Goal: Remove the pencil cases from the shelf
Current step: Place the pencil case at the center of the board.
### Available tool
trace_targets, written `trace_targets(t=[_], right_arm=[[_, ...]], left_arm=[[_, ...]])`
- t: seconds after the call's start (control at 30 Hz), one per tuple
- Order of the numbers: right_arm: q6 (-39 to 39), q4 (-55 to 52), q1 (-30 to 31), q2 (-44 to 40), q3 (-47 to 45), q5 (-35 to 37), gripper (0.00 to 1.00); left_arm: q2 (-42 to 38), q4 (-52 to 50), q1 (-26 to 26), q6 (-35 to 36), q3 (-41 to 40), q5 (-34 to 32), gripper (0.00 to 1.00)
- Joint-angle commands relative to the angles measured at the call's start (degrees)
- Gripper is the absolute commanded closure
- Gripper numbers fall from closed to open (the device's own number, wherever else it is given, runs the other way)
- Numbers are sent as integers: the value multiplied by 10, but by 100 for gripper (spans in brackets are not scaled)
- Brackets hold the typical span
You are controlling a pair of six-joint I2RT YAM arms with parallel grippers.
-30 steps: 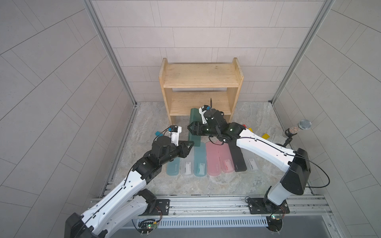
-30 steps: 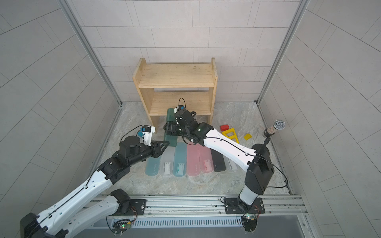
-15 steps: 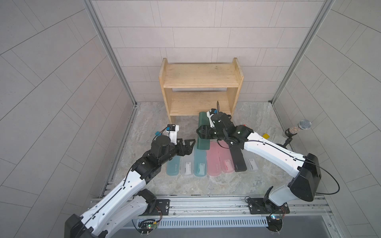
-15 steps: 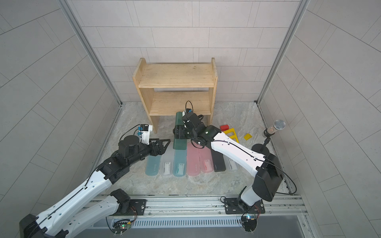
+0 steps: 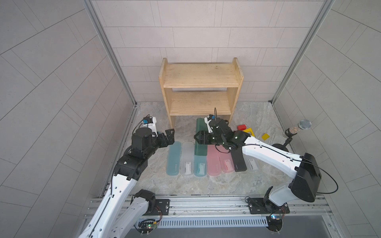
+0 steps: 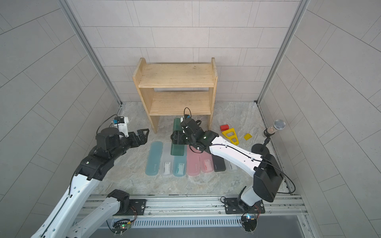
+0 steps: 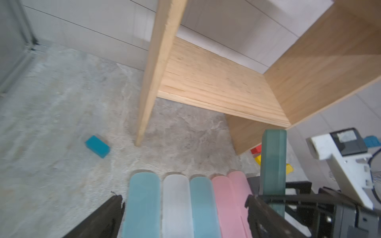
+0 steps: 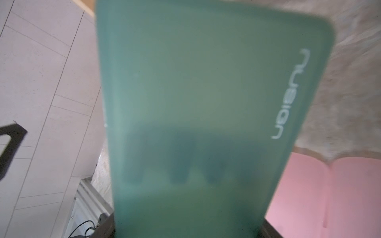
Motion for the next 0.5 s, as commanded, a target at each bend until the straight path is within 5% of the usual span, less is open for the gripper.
trace_targets(t=[0.0, 0.2, 0.47], right_arm=[[66, 100, 34, 52, 8, -49, 100], [125, 172, 96, 190, 100, -87, 100], [150, 160, 130, 323, 231, -97, 100]], left_arm=[[29, -127, 28, 86, 77, -31, 0], [55, -243, 35, 169, 187, -178, 0], [43, -263, 38, 177, 195, -180, 0]])
